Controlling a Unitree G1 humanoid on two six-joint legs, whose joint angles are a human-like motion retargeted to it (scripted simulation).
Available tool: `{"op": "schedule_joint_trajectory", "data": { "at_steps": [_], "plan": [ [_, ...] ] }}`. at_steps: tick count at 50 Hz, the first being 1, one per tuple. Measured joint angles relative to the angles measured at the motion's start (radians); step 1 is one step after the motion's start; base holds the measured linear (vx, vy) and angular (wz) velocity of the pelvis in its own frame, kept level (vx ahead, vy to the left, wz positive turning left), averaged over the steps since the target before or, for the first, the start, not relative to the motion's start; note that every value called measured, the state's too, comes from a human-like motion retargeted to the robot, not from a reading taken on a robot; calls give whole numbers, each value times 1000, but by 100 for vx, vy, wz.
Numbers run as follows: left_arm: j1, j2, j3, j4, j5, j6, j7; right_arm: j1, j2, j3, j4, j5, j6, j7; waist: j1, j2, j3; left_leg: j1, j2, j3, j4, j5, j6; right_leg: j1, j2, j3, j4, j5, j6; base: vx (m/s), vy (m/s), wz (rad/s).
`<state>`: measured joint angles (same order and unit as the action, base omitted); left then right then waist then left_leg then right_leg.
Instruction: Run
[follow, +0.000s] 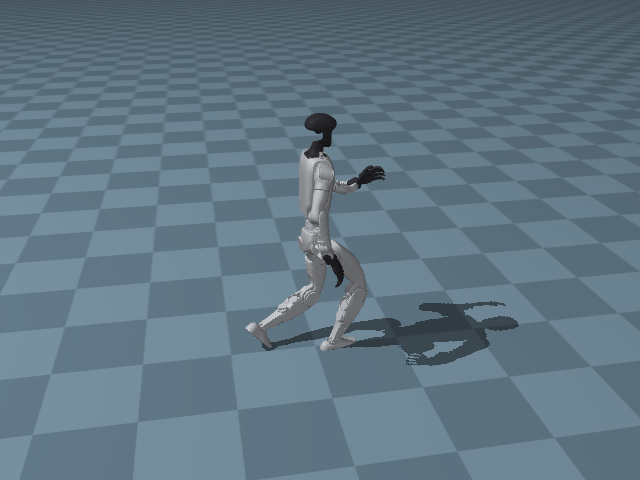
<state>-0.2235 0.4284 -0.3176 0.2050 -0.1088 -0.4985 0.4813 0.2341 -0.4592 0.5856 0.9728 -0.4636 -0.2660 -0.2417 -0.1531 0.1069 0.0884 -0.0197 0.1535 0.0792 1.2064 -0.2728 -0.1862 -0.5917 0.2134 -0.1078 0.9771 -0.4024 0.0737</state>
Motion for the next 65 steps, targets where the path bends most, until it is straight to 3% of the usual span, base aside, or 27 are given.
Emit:
{"op": "schedule_joint_trajectory", "data": {
  "at_steps": [4, 6, 8, 11, 13, 17, 20, 23, 25, 28, 33, 36, 38, 41, 45, 47, 50, 54, 57, 61, 65],
  "plan": [
    [102, -25, 13, -11, -42, 28, -12, -107, 25, -18, -44, 19, 26, -102, 71, 10, 2, -120, 131, 10, 380, -24, 68, 20, 61, -4, 173, -216, -145, -6, -7, -2],
    [160, -39, 30, 21, -60, 77, -21, -254, 28, -11, -51, 9, 58, -157, 110, -5, 34, -226, 197, 8, 558, -108, 152, 52, 71, 14, 253, -348, -211, -4, -10, 5],
    [221, -52, 49, 75, -72, 123, -54, -451, 38, 11, -56, 7, 80, -191, 145, -39, 62, -371, 218, 12, 658, -215, 247, 90, 60, 50, 291, -431, -238, -5, -8, -1],
    [394, -44, 75, 106, -88, 139, -141, -656, 37, 29, -179, 37, 66, -218, 204, -99, 54, -567, 139, 57, 581, -315, 309, 182, 20, 128, 262, -440, -203, -1, 3, -24],
    [523, -26, 102, 91, -116, 134, -192, -730, 17, 25, -310, 74, 38, -232, 239, -151, 34, -643, 42, 105, 396, -331, 299, 262, -35, 175, 212, -396, -143, 6, 8, -10],
    [714, -7, 163, 61, -168, 114, -244, -771, -18, 10, -526, 125, -18, -238, 259, -259, -41, -676, -191, 170, -119, -278, 229, 366, -193, 206, 156, -205, 16, 6, 8, 7],
    [763, -20, 180, 45, -172, 108, -226, -752, -17, 3, -590, 122, -34, -239, 220, -327, -72, -620, -327, 184, -275, -275, 252, 388, -296, 210, 275, -111, 84, -1, 6, -2],
    [709, -31, 162, 48, -124, 101, -167, -668, 10, 12, -542, 97, -19, -252, 163, -355, -67, -568, -362, 196, -134, -396, 342, 343, -375, 188, 549, -45, 92, -6, 5, -25],
    [555, -24, 135, 98, -62, 103, -65, -611, 49, 16, -423, 57, 7, -268, 133, -359, -42, -490, -371, 194, -111, -492, 388, 237, -410, 185, 724, -36, 58, -3, 8, -40],
    [302, -34, 108, 148, -31, 107, 36, -487, 97, 41, -155, 11, 40, -252, 67, -331, -24, -324, -383, 163, -193, -526, 378, 45, -424, 176, 788, -116, -11, -1, 5, -28],
    [69, -16, 85, 34, -68, 35, 63, -190, 77, -4, 25, 31, 42, -158, -7, -194, -24, -61, -274, 77, -304, -377, 205, -95, -260, 89, 359, -180, -30, 7, -3, -13],
    [25, 8, 66, -68, -59, -12, 55, -40, 47, -62, -6, 67, 31, -112, -16, -83, -46, -59, -121, 36, -151, -224, 106, -93, -90, 50, 41, -146, -22, -2, -8, 3],
    [25, 11, 60, -119, -65, -28, 52, 8, 41, -79, -23, 81, 28, -104, -6, -47, -46, -77, -43, 33, 26, -135, 81, -89, -27, 35, 39, -158, -59, -10, -6, -7],
    [77, -8, 46, -148, -97, -17, 44, -20, 41, -72, -47, 77, 38, -127, 37, -36, -21, -144, 71, 44, 335, -102, 121, -54, 20, 27, 188, -263, -159, -7, -6, -7],
    [196, -38, 36, -89, -130, 70, -8, -297, 44, -24, -70, 44, 70, -196, 124, -53, 39, -361, 191, 55, 614, -288, 280, 61, 32, 46, 276, -410, -231, -3, -6, -6],
    [291, -41, 55, -46, -141, 99, -80, -479, 59, -6, -120, 62, 65, -225, 158, -94, 47, -490, 144, 84, 573, -372, 331, 131, 1, 89, 260, -429, -211, -1, 2, -21],
    [492, -28, 91, -21, -178, 113, -175, -634, 53, -23, -303, 121, 32, -266, 216, -161, 25, -609, 17, 146, 315, -426, 331, 252, -66, 158, 203, -393, -134, 5, 8, -19],
    [700, -19, 167, -12, -219, 112, -229, -692, 36, -68, -515, 176, -18, -286, 237, -273, -46, -622, -230, 206, -219, -371, 273, 358, -240, 185, 165, -243, 14, 6, 9, 22],
    [754, -39, 197, -17, -219, 107, -219, -667, 46, -88, -567, 174, -26, -287, 216, -343, -70, -564, -365, 222, -358, -359, 306, 382, -357, 190, 291, -145, 84, 0, 5, 16],
    [643, -56, 178, 17, -156, 99, -141, -561, 96, -78, -445, 129, 7, -276, 168, -370, -50, -468, -410, 229, -244, -476, 395, 297, -468, 172, 603, -45, 87, -4, 6, -5],
    [362, -54, 124, 113, -102, 106, -45, -451, 151, -35, -132, 72, 58, -234, 89, -358, -17, -271, -446, 190, -317, -530, 405, 89, -532, 171, 723, -166, 4, -1, 3, -4]
  ]
}}
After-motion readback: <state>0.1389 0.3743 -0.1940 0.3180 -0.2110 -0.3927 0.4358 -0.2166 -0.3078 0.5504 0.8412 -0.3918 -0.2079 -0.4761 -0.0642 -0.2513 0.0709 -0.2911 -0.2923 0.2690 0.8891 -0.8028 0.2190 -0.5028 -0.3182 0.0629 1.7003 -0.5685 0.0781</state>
